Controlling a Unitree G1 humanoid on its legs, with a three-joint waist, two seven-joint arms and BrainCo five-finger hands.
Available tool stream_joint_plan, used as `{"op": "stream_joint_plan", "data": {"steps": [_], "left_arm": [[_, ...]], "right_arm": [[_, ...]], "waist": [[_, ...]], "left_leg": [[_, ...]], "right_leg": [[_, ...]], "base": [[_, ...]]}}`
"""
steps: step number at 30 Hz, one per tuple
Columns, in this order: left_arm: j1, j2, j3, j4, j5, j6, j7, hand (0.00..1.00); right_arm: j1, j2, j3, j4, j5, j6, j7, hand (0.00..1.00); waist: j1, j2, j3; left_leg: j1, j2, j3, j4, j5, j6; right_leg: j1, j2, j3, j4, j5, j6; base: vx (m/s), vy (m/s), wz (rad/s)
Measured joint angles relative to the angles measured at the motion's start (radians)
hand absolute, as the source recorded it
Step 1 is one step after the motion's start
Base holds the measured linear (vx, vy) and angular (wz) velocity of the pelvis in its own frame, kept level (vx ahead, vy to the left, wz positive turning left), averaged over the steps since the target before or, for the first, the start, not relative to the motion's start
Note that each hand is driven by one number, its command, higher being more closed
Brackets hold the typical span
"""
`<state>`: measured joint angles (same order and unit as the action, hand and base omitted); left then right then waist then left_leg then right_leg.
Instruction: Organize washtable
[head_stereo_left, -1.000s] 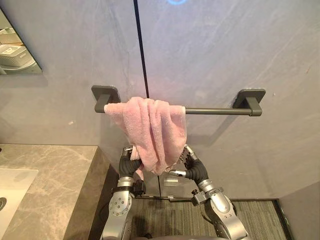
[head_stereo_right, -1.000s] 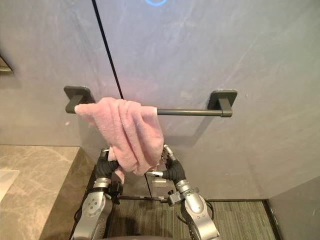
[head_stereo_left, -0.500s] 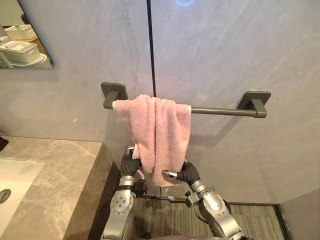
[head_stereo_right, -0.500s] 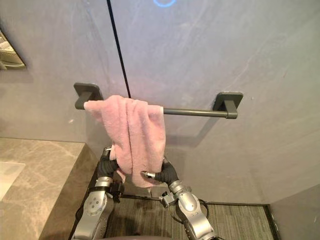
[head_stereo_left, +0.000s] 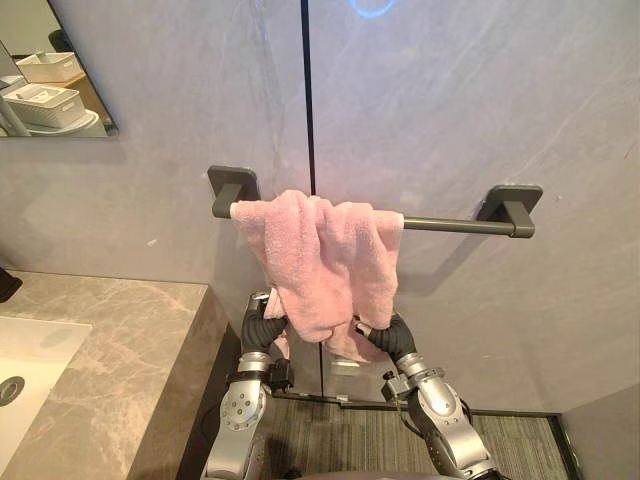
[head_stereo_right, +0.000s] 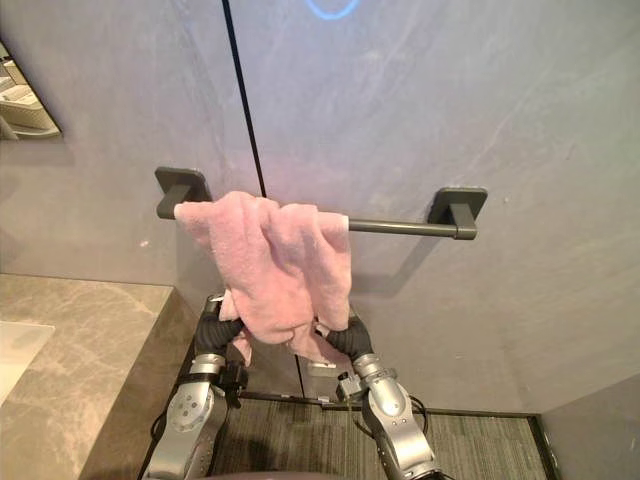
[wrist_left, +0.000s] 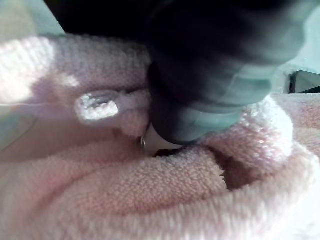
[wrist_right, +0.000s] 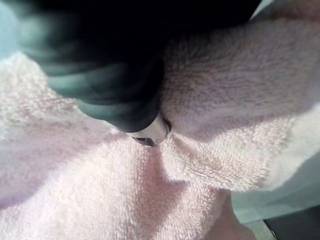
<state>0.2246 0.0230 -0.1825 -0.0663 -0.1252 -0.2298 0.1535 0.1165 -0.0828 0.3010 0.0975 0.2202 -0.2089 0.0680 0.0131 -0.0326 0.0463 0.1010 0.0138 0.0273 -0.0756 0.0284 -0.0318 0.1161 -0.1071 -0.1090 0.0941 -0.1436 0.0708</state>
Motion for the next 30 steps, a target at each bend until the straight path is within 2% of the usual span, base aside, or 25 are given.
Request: {"op": "stream_joint_plan", "data": {"steps": [16,30], "left_arm": [[0.001,0.002,0.025,0.028,-0.003,0.000,-0.023,1.00],[0.001,-0.001,0.018,0.030,-0.003,0.000,-0.066,1.00]], "right_arm": [[0.046,0.057,-0.170,-0.126,0.007,-0.011,-0.007,1.00],[0.085,0.080,-0.264,-0.126,0.008,-0.012,-0.008,1.00]], "waist": [[-0.001,-0.003,0.001],[-0.002,0.007,0.007]], "left_leg": [[0.002,0.001,0.004,-0.010,-0.001,0.000],[0.004,0.001,0.028,0.011,-0.024,0.000]], "right_leg": [[0.000,0.001,0.003,-0.011,0.002,0.001],[0.001,0.000,0.027,-0.012,0.002,0.002]], "base": [[0.00,0.000,0.00],[0.00,-0.001,-0.05]]}}
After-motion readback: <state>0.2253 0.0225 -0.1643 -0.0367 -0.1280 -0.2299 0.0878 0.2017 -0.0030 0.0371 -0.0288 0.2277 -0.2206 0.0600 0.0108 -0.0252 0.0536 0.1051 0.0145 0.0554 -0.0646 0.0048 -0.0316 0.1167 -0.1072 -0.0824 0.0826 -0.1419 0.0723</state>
